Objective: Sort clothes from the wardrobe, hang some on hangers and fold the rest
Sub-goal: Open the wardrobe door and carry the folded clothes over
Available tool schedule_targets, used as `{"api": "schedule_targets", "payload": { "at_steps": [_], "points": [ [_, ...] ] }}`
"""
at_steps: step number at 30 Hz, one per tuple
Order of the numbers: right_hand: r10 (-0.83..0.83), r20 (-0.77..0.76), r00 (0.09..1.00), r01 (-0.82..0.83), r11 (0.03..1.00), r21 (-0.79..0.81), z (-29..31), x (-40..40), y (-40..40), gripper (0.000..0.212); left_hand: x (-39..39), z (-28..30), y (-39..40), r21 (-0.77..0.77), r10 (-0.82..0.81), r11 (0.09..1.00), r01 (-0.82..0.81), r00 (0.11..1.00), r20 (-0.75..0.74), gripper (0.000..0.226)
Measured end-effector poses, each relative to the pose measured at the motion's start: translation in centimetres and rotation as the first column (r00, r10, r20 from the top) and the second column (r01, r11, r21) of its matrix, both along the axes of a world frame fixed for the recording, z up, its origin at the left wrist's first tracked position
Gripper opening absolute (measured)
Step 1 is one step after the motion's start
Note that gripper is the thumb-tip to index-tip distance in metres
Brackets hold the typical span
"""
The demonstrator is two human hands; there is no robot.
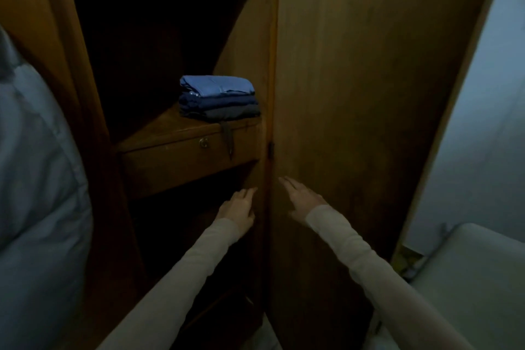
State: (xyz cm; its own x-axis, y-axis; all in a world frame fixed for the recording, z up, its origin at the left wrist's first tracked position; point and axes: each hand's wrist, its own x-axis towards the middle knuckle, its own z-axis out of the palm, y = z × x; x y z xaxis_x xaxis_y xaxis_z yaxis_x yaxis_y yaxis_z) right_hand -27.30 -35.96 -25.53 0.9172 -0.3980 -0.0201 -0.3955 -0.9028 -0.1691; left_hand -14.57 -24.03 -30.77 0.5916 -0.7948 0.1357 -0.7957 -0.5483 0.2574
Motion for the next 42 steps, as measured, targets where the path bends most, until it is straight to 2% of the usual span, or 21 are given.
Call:
{"api": "schedule_targets", "payload": {
  "at_steps": [6,13,22,26,29,33,38,42],
  "points": [
    [0.081,0.02,0.997,-0.082,0.993,0.08,-1.1,-6.2,1.6,0.075,-5.2,-1.0,1.1,0.034,0.023,0.999,-0.021,0.998,-0.063,0.062],
    [0.133,-0.061,0.989,-0.122,0.979,0.166,-5.3,-15.2,2.2,0.076,-13.1,-4.8,2.8,0.095,0.094,0.992,-0.08,0.985,-0.144,0.054],
    [-0.043,-0.215,0.976,0.105,0.953,0.286,-14.1,-25.0,-1.2,0.071,-24.9,-14.6,0.4,0.24,0.01,0.967,0.09,0.922,-0.386,0.044],
    [-0.169,-0.307,0.937,0.262,0.92,0.291,-17.9,-28.9,-3.6,0.064,-28.9,-17.8,-3.4,0.256,-0.004,0.959,0.121,0.91,-0.414,0.043],
    [-0.248,-0.344,0.906,0.362,0.873,0.326,-21.6,-31.3,-5.9,0.066,-31.5,-20.2,-6.3,0.207,-0.057,0.961,0.185,0.862,-0.504,0.033],
    [-0.35,-0.374,0.859,0.486,0.789,0.376,-27.0,-33.4,-8.5,0.062,-33.1,-24.7,-10.8,0.158,-0.077,0.958,0.24,0.743,-0.665,0.032],
    [-0.474,-0.427,0.77,0.635,0.635,0.44,-36.1,-33.6,-11.5,0.063,-33.2,-31.1,-17.4,0.136,0.021,0.982,0.131,0.639,-0.769,0.042],
    [-0.581,-0.435,0.688,0.72,0.474,0.507,-42.8,-32.8,-13.8,0.065,-32.4,-36.9,-21.5,0.105,0.041,0.992,0.064,0.633,-0.773,0.044]
  ]
}}
